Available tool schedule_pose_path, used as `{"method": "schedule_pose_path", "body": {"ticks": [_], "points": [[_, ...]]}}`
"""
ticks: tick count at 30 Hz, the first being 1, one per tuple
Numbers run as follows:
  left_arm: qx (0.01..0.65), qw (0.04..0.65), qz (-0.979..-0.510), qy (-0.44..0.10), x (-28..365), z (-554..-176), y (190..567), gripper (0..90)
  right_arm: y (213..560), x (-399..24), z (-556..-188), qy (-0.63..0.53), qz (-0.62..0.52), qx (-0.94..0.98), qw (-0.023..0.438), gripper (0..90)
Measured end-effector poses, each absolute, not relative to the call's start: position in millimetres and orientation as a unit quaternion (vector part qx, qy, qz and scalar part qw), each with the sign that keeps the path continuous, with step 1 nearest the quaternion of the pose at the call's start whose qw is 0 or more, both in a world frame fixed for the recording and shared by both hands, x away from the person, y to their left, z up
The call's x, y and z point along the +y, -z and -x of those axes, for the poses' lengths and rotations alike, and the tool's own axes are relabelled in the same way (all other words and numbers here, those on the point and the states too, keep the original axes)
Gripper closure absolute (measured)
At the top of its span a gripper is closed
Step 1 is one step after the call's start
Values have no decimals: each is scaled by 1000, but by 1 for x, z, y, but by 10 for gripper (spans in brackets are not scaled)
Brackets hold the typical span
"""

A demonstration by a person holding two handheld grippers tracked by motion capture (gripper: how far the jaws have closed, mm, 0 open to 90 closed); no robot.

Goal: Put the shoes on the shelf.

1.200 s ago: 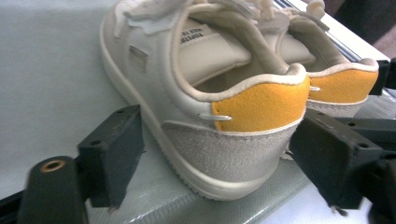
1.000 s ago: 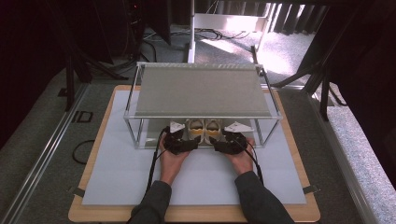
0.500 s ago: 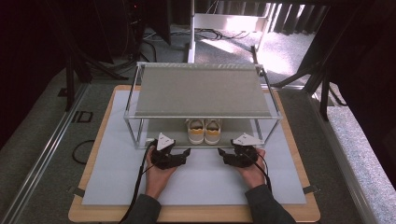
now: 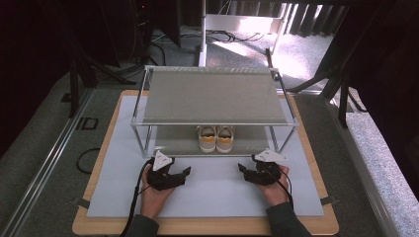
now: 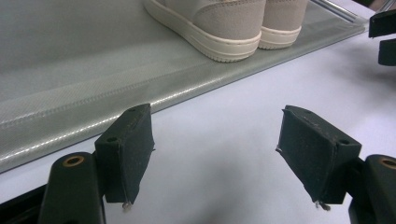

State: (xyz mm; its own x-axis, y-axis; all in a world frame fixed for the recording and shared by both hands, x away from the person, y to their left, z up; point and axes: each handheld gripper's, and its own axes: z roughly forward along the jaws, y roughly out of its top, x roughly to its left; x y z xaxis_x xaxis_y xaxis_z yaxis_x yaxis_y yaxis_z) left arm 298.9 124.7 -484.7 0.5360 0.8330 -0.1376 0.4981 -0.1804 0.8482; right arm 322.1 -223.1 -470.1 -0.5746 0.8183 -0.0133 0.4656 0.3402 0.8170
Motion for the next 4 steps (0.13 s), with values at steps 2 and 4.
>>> {"method": "schedule_pose_path", "body": {"ticks": [2,4], "points": [[444,460,-746,-185,125,-297,485,261,470,-225,-321,-407,-410,787,217,341],[445,461,-745,-185,125,-297,485,261,471,-226,-320,-407,-411,787,217,341]]}}
